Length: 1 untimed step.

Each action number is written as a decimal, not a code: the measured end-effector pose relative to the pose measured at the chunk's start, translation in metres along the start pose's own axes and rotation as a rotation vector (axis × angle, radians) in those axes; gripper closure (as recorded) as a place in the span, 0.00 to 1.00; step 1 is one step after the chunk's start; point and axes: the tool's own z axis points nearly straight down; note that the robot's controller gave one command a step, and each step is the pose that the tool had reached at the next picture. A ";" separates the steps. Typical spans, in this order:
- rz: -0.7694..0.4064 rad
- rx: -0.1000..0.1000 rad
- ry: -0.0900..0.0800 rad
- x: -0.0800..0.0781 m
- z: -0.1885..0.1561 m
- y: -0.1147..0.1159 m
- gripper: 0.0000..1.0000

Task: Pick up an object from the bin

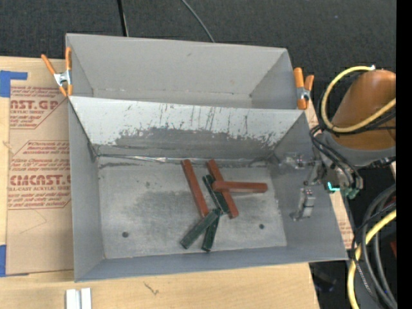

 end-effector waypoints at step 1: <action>-0.002 0.001 -0.006 -0.002 -0.003 0.000 0.00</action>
Offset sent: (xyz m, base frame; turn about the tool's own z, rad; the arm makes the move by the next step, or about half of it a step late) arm 0.0515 0.0165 -0.1089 -0.0035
